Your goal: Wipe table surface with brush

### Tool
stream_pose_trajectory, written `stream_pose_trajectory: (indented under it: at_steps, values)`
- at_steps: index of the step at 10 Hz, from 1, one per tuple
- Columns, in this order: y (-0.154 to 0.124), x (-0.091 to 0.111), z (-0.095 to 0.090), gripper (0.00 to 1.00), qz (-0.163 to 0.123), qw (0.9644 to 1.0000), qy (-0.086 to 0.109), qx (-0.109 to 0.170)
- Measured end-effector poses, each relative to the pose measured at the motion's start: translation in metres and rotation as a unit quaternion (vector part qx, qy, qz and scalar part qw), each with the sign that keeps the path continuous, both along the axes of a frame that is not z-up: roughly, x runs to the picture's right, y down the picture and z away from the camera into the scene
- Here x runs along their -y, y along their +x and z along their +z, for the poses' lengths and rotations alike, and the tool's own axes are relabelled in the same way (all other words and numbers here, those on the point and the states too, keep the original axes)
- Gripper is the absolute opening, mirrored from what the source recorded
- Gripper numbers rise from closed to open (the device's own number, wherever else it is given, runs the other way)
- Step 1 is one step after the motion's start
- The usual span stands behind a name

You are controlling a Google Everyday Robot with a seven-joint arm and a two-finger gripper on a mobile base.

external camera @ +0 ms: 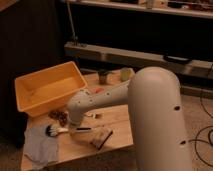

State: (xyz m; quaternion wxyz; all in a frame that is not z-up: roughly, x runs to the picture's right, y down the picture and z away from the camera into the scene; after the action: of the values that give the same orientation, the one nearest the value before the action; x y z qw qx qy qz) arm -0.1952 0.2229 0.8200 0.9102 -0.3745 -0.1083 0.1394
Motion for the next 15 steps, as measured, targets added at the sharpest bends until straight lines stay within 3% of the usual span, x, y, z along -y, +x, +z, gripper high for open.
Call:
stream_pose_trajectory:
  at_steps: [2,4,6,9,12,15]
  values:
    - [0.002,0.006,-0.005,0.0,0.013,0.9999,-0.005,-0.005]
    - [0.005,0.021,-0.013,0.0,0.046,0.9987,-0.017,-0.015]
    - [0.01,0.038,-0.023,0.0,0.086,0.9948,-0.044,-0.03]
    - [0.016,0.067,-0.043,0.0,0.096,0.9912,-0.076,-0.05]
    - [0.063,0.106,-0.088,0.0,0.124,0.982,-0.12,-0.077]
    - [0.102,0.116,-0.119,0.0,0.14,0.974,-0.142,-0.108]
